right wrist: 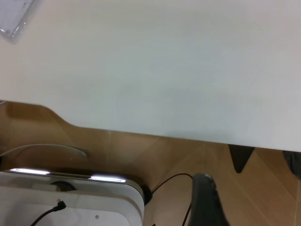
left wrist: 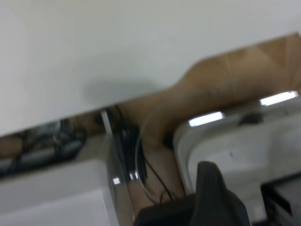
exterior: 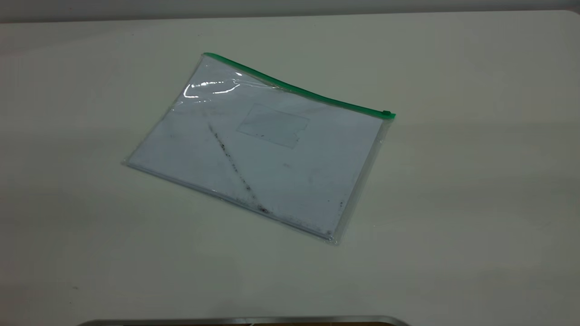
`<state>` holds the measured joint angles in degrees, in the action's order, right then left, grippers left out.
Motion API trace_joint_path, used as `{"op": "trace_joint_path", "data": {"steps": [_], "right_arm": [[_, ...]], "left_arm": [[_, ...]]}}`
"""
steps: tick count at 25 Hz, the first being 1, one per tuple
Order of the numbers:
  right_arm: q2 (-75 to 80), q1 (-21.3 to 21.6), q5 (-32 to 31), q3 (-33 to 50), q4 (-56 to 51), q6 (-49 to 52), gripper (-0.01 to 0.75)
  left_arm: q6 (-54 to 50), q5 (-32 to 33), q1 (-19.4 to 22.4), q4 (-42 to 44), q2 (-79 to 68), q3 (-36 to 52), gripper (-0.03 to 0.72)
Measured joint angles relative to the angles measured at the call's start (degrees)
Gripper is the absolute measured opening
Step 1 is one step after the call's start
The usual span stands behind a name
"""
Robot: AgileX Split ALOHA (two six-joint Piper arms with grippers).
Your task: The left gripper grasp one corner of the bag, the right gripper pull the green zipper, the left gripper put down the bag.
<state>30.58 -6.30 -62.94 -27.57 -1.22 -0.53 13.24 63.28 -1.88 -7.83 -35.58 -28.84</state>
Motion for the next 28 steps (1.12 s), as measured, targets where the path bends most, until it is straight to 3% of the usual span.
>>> {"op": "trace_joint_path", "data": {"steps": [12,17,24,28], "right_arm": [[-0.4,0.0,0.0,0.0,-0.1,0.1,0.464],[-9.3,1.6,0.0,0.0,-0.3,0.1,0.443],[-30.0,3.2,-1.1,0.1,-0.2,0.1,0.406],[-31.5,3.4,-2.0,0.0,-0.2,0.1,0.385]], "left_arm": [[-0.1,2.5,0.0,0.2,26.0,0.0,0.509],[0.0,3.1,0.0,0.2,35.0,0.0,0.509],[0.0,3.3,0.0,0.2,36.7,0.0,0.509],[0.0,3.3,0.0,0.2,36.7,0.0,0.509]]}}
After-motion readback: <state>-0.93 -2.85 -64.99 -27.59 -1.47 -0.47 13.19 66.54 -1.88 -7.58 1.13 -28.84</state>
